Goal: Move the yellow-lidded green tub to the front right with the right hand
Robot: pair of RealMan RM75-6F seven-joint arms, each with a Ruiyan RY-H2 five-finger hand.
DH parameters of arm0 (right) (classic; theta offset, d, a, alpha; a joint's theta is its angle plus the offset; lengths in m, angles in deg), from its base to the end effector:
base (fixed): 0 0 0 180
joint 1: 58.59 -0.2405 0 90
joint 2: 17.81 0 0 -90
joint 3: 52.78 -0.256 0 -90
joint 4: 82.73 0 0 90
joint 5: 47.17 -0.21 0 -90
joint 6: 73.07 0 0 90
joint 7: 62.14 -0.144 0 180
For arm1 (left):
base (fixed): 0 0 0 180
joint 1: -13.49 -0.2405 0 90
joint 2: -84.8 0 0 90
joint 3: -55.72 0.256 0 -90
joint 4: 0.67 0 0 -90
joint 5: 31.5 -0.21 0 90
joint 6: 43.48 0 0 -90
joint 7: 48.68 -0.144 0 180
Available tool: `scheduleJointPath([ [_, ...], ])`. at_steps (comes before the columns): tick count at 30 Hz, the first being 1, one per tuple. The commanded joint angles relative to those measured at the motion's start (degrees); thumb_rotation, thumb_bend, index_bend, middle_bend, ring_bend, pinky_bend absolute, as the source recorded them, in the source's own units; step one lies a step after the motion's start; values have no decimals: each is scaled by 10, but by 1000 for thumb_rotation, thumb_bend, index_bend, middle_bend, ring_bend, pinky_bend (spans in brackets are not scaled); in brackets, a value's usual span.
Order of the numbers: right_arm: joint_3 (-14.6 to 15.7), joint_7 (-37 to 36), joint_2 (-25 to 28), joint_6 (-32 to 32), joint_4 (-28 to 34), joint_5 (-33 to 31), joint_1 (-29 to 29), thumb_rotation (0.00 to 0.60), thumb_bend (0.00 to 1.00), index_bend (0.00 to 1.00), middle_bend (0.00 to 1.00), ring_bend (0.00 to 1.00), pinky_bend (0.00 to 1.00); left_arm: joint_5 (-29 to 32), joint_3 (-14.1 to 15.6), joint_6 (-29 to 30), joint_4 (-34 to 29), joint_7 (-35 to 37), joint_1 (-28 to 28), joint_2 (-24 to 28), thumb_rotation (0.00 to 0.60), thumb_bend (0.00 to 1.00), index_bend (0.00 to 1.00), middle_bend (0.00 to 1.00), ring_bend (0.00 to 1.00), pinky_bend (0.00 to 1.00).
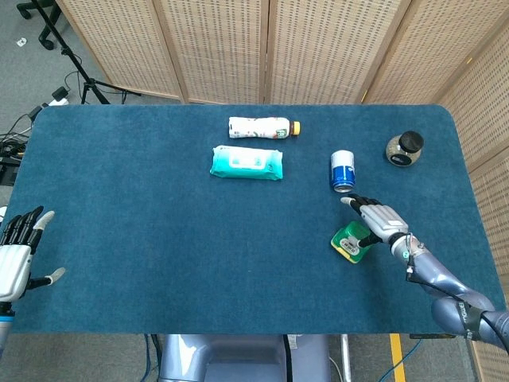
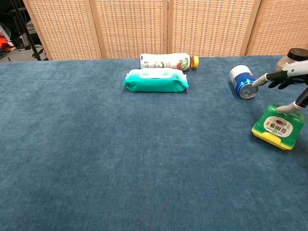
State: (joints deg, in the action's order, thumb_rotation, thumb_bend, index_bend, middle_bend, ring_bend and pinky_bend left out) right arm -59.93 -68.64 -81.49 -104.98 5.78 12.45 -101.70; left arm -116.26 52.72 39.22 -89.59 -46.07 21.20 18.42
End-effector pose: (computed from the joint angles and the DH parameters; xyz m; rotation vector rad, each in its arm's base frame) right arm -0.2294 -0.3604 0.0877 1.7794 -1.3861 0.6556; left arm -0.3150 0.1980 0.1482 -1.4019 -0.9307 -0.9297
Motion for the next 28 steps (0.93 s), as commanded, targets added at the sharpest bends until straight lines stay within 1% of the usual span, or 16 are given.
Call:
scheduleJointPath([
  [1,-8,-7,28,-34,45,22,17,600,401,54,0,0,42,0,0,-1,0,0,1,0,600,66,0,0,0,0],
  [6,-12,-16,68,-92,102,73,48,600,352,51,0,0,42,-2,1,1,-1,2,0,1,600,66,0,0,0,0],
  [8,-9,-25,82,-113,120,92,64,600,303,49,0,0,42,-4,1,3,-2,4,-1,2,600,66,0,0,0,0],
  [10,-5,-39,95,-128,132,113,77,600,209,49,0,0,40,-7,2,6,-3,6,-2,3,600,66,0,0,0,0],
  [11,-3,-47,100,-136,134,125,84,600,129,49,0,0,37,-8,2,7,-3,6,-2,4,600,66,0,0,0,0],
  [13,0,-54,103,-158,131,146,97,600,9,48,0,0,28,-11,3,9,-4,7,-3,4,600,66,0,0,0,0],
  [14,3,-51,102,-173,126,156,104,600,0,46,0,0,26,-12,3,11,-4,7,-4,5,600,66,0,0,0,0],
  [16,13,-29,87,-236,103,200,131,600,0,33,0,0,24,-14,3,16,-3,4,-5,3,600,66,0,0,0,0],
  [17,15,-21,80,-255,93,213,138,600,0,28,0,0,24,-14,2,18,-2,2,-6,3,600,66,0,0,0,0],
  [19,20,10,56,-320,62,252,160,600,0,22,0,0,24,-14,1,22,0,-6,-7,0,600,66,0,0,0,0],
  [22,24,57,1,-435,0,305,200,600,0,5,0,0,24,-12,-1,28,-1,-11,-9,-3,600,66,0,0,0,0],
  [26,34,98,-54,-529,-58,338,243,600,0,5,0,0,20,-14,-2,36,-4,-8,-13,-2,600,66,0,0,0,0],
  [28,38,100,-74,-557,-77,345,258,600,0,4,0,0,17,-15,-2,38,-5,-4,-14,-1,600,66,0,0,0,0],
])
